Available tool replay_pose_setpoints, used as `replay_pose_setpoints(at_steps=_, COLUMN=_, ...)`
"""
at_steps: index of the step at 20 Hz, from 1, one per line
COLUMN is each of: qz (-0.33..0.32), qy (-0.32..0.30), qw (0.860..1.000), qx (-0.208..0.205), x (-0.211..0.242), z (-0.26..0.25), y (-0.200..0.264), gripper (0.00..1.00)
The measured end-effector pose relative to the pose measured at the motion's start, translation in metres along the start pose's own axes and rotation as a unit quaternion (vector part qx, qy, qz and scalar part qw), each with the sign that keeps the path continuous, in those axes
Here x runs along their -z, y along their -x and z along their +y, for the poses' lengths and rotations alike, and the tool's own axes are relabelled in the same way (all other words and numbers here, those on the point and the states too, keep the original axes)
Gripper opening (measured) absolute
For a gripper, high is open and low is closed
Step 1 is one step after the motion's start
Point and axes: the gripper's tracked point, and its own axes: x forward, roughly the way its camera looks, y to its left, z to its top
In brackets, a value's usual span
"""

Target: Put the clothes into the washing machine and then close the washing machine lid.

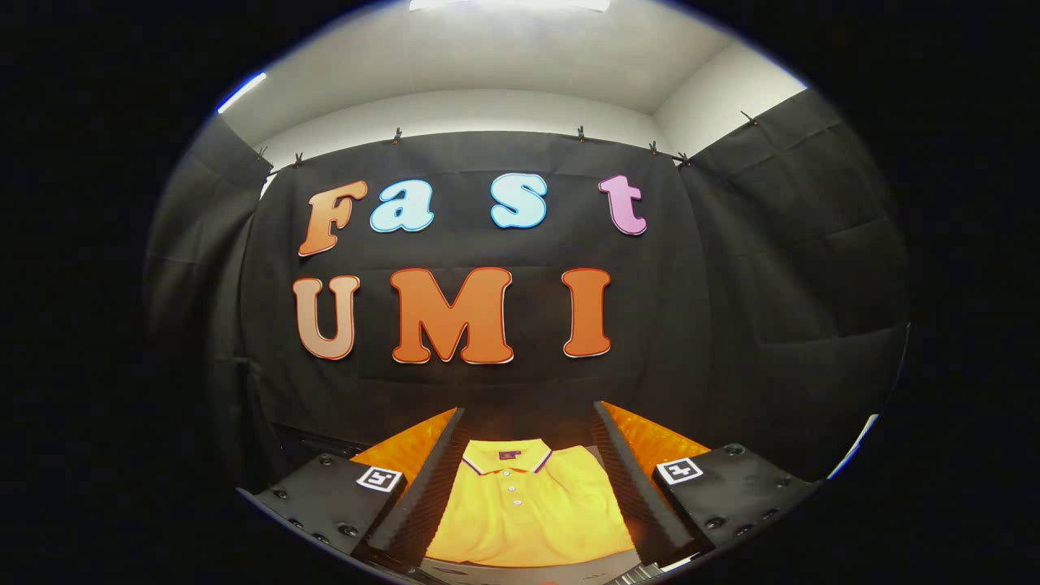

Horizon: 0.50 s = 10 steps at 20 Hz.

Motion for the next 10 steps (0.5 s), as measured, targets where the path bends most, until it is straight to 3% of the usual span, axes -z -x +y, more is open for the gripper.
replay_pose_setpoints(at_steps=7, qz=0.018, qy=0.019, qw=1.000, qx=-0.010, x=0.000, z=0.012, y=-0.026, gripper=0.98)
replay_pose_setpoints(at_steps=10, qz=0.089, qy=0.039, qw=0.995, qx=-0.029, x=0.032, z=0.022, y=-0.057, gripper=0.98)
